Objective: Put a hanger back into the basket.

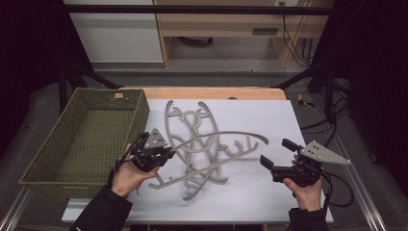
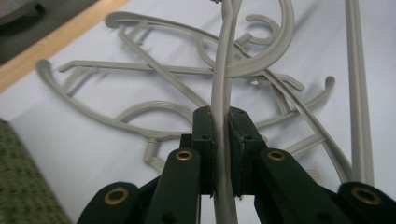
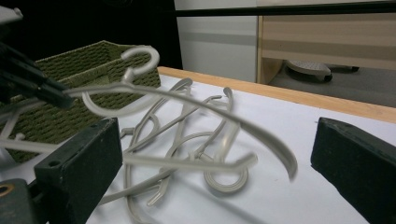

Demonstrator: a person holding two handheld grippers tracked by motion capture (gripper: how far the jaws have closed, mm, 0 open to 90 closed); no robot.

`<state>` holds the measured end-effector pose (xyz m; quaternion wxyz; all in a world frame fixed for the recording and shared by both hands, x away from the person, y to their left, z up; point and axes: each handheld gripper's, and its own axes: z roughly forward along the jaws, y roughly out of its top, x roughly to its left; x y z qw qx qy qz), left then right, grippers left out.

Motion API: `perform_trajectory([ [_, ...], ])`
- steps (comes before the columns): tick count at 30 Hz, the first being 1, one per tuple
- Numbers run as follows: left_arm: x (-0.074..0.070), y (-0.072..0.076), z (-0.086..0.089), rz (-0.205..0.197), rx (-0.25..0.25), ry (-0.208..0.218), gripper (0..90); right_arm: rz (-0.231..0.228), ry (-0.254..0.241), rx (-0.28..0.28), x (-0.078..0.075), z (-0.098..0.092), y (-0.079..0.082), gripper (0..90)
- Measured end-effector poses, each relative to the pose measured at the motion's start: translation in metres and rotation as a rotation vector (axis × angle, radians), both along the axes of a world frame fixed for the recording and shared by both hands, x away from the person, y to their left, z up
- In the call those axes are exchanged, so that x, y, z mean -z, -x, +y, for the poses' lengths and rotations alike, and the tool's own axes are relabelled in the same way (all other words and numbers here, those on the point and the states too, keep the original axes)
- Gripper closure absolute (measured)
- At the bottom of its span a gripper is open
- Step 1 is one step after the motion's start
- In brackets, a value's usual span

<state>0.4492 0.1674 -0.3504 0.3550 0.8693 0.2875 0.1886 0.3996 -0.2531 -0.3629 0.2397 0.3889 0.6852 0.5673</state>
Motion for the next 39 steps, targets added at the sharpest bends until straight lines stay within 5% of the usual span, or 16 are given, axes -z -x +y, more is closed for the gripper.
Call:
perform_trajectory([
  [14,-0.052,0.0,0.048,-0.117,-0.074,0.047,82.2,0.005,0.006,0.0,0.001,0.001,-0.001,2.2],
  [20,-0.068,-0.005,0.07,-0.123,-0.108,0.071,82.2,0.004,0.0,0.002,0.001,0.0,0.0,2.2],
  [26,-0.077,-0.012,0.091,-0.129,-0.158,0.109,82.2,0.006,0.008,0.003,0.001,0.0,-0.001,2.1],
  [39,-0.081,-0.027,0.139,-0.161,-0.25,0.075,82.2,0.013,0.009,0.004,0.002,0.001,-0.002,2.1],
])
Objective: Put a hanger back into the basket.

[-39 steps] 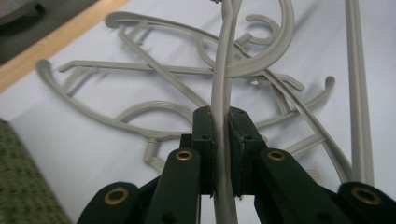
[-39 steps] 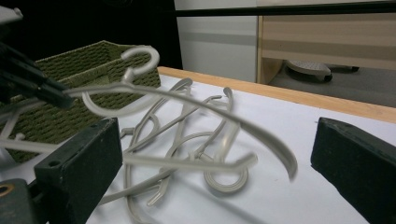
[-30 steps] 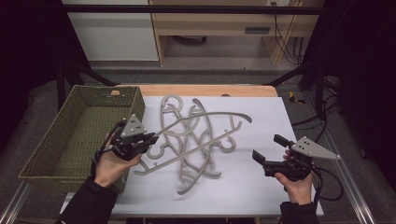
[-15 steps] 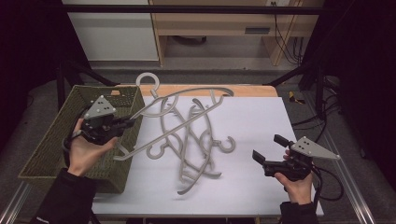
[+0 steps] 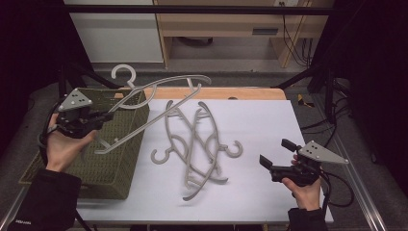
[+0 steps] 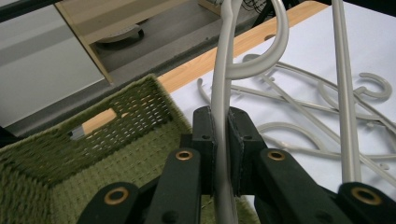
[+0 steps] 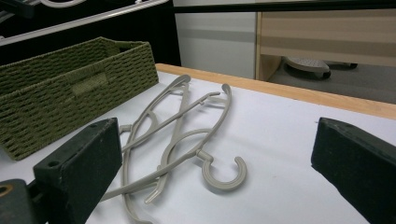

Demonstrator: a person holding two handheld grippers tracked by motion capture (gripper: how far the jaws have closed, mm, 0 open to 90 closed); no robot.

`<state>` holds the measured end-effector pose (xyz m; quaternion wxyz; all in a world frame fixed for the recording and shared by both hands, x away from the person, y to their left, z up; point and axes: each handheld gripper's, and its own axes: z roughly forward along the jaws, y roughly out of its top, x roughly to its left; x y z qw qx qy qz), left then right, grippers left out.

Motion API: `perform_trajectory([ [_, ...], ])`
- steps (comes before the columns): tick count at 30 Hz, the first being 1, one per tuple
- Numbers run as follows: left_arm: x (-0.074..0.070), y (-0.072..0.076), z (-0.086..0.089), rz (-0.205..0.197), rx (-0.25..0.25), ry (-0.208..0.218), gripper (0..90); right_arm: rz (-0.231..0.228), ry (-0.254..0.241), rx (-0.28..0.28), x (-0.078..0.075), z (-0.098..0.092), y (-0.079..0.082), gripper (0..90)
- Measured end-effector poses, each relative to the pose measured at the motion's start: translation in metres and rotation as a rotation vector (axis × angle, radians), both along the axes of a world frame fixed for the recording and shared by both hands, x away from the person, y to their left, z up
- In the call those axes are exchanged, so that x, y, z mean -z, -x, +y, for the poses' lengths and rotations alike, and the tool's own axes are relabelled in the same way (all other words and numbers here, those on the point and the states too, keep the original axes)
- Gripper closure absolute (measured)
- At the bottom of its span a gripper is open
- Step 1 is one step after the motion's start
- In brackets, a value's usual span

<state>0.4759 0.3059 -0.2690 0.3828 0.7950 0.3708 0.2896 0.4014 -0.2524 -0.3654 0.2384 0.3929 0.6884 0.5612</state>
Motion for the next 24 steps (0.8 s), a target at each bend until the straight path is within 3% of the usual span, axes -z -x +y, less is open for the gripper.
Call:
perform_trajectory([
  [1,0.001,-0.002,0.004,-0.016,-0.008,0.004,82.2,0.0,0.0,0.0,0.0,0.0,0.0,2.1],
  [3,0.002,-0.002,0.012,0.0,-0.016,0.012,82.2,0.002,0.0,-0.002,0.0,0.0,0.0,2.0],
  [10,0.012,-0.005,0.04,-0.004,-0.072,-0.031,82.2,0.001,0.004,0.001,0.001,0.0,0.0,2.0],
  [15,0.018,-0.004,0.062,-0.009,-0.089,-0.014,82.2,0.01,0.004,-0.001,0.002,0.001,-0.002,2.0],
  [19,0.021,-0.003,0.077,-0.006,-0.118,-0.045,82.2,0.009,0.008,0.003,0.003,0.0,-0.002,2.0],
  [24,0.027,-0.001,0.095,-0.004,-0.139,-0.04,82.2,0.01,0.006,0.006,0.003,0.0,-0.003,2.0],
])
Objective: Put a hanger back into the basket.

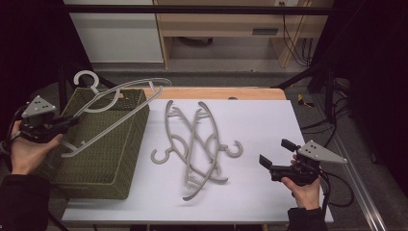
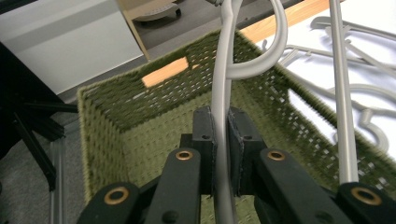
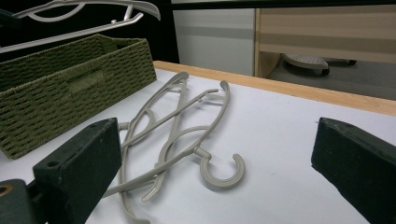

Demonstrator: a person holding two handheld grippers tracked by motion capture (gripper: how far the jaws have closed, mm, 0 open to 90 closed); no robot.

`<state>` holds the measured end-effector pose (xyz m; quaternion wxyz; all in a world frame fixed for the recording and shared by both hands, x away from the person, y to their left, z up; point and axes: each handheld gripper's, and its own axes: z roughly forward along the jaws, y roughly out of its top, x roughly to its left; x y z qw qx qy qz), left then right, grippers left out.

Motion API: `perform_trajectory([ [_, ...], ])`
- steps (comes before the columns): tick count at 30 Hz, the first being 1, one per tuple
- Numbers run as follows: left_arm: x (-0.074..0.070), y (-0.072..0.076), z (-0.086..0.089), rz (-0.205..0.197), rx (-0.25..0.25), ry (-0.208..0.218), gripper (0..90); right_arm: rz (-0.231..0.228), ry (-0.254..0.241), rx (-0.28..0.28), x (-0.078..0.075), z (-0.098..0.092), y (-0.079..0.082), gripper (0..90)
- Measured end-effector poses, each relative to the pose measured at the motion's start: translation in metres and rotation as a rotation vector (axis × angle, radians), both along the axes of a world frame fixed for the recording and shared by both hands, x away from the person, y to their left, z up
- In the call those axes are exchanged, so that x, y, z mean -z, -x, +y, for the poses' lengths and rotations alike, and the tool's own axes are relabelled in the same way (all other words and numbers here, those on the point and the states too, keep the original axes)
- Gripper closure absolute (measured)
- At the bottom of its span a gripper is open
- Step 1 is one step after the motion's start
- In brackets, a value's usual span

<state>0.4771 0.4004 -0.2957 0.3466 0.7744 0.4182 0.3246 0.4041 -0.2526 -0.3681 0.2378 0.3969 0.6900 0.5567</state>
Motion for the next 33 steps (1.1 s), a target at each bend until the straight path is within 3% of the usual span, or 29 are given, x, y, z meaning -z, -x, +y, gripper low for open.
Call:
perform_trajectory([
  [8,0.015,0.003,0.028,0.009,-0.047,0.023,82.2,0.003,0.006,0.001,0.001,0.0,-0.001,1.9],
  [11,0.02,0.006,0.037,0.01,-0.065,0.012,82.2,0.006,0.004,-0.001,0.001,0.001,-0.001,1.9],
  [23,0.033,0.005,0.055,0.04,-0.116,-0.016,82.2,0.004,0.006,0.002,0.001,0.001,-0.001,1.9],
  [30,0.034,0.007,0.069,0.043,-0.144,0.004,82.2,0.004,0.005,0.001,0.001,0.0,-0.001,1.9],
  [33,0.037,0.007,0.07,0.048,-0.146,-0.016,82.2,0.004,0.007,0.002,0.002,0.001,-0.001,1.9],
])
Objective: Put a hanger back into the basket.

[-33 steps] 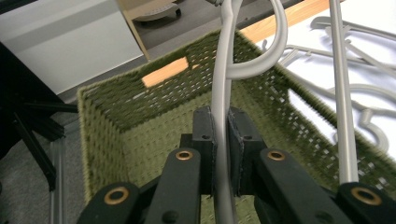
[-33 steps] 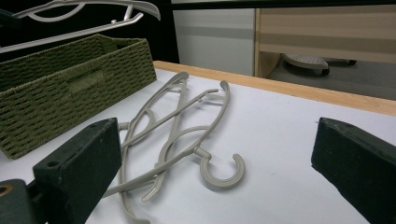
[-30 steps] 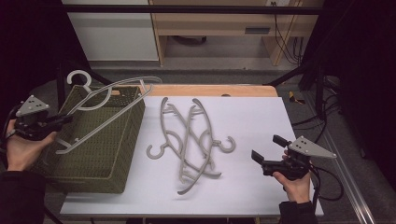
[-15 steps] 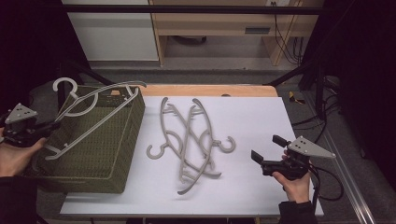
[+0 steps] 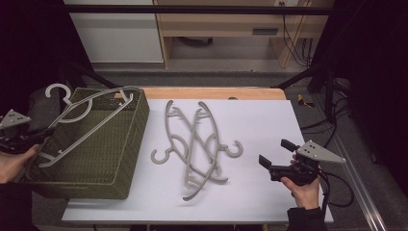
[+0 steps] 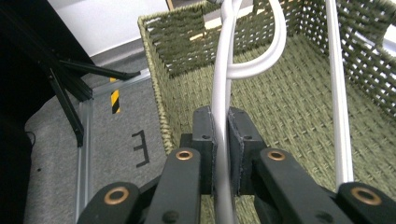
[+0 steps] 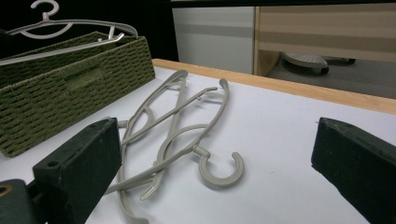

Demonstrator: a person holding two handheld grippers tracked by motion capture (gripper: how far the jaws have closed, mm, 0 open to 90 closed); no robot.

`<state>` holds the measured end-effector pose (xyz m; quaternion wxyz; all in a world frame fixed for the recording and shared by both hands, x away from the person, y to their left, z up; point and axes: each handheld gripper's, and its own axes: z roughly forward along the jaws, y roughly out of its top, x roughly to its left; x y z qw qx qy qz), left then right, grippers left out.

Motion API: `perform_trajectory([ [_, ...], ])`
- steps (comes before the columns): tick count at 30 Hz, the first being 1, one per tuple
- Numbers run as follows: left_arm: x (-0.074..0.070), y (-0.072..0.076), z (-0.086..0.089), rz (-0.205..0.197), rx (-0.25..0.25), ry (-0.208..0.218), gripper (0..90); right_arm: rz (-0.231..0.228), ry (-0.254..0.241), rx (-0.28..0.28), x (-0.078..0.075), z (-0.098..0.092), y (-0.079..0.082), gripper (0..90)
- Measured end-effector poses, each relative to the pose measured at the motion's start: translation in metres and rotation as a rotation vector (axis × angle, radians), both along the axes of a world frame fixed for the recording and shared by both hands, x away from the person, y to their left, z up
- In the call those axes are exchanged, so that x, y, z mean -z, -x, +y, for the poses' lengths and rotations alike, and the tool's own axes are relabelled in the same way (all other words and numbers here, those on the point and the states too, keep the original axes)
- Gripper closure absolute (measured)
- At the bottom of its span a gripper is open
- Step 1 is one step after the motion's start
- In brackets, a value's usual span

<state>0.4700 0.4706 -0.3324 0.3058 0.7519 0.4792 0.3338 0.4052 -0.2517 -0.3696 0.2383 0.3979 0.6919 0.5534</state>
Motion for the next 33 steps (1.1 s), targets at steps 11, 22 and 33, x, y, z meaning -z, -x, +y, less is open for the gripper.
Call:
perform_trajectory([
  [11,0.013,-0.007,-0.002,0.038,-0.027,-0.05,82.2,0.002,0.002,-0.002,0.0,0.0,0.0,1.9],
  [22,0.029,-0.011,-0.01,0.058,-0.034,-0.059,82.1,0.002,0.003,-0.005,0.0,0.002,0.0,1.9],
  [33,0.04,-0.02,-0.021,0.174,-0.051,-0.14,81.0,-0.005,0.002,-0.006,-0.001,0.001,0.002,1.9],
])
